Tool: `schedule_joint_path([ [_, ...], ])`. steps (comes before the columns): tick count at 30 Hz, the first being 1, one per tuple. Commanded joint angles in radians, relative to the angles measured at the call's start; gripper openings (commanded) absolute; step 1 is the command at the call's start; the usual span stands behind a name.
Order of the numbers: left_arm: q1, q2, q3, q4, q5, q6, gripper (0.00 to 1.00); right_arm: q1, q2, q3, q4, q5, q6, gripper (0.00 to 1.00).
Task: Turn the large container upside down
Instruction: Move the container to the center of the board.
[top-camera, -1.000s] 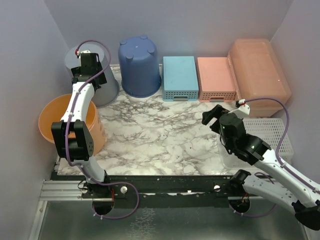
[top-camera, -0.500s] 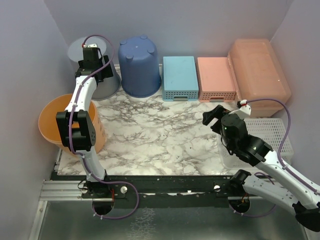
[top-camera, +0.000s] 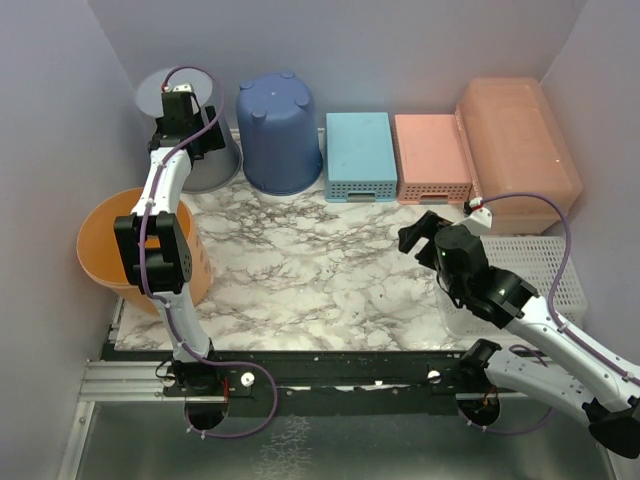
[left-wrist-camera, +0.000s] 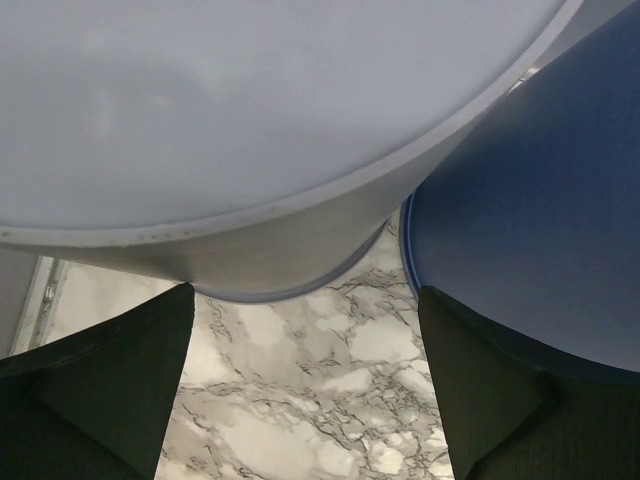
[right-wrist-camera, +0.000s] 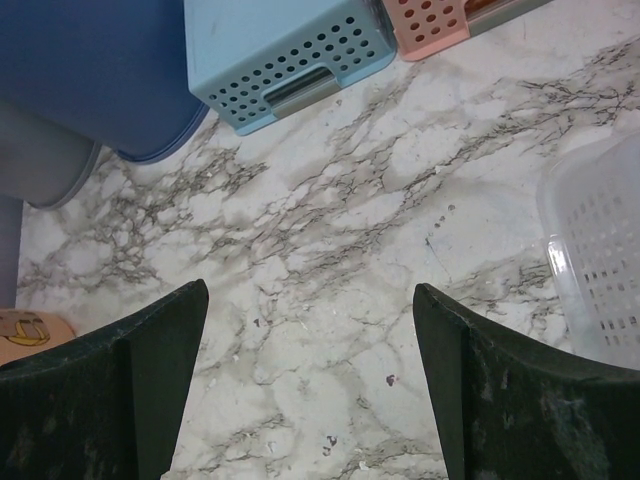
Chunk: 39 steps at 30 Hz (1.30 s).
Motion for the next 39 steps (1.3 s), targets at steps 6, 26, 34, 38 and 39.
schedule_joint_path([
  [6,0.005,-0.162,-0.155,0.058,0.140,-0.077,0.95,0.001,0.008,0.027,0.008,-0.046,-0.003,0.88],
  [26,0.005,-0.862,-0.492,-0.284,-0.066,-0.090,0.97,0.001,0.174,0.071,0.084,-0.234,-0.063,0.88],
  [34,0.005,-0.913,-0.504,-0.438,-0.011,-0.063,0.87,0.001,0.208,0.085,0.104,-0.269,-0.064,0.88],
  [38,0.004,-0.931,-0.540,-0.440,0.064,-0.063,0.80,0.001,0.220,0.092,0.086,-0.286,-0.060,0.88],
  [39,0.004,-0.923,-0.545,-0.448,0.081,-0.058,0.78,0.001,0.222,0.093,0.081,-0.284,-0.056,0.88],
])
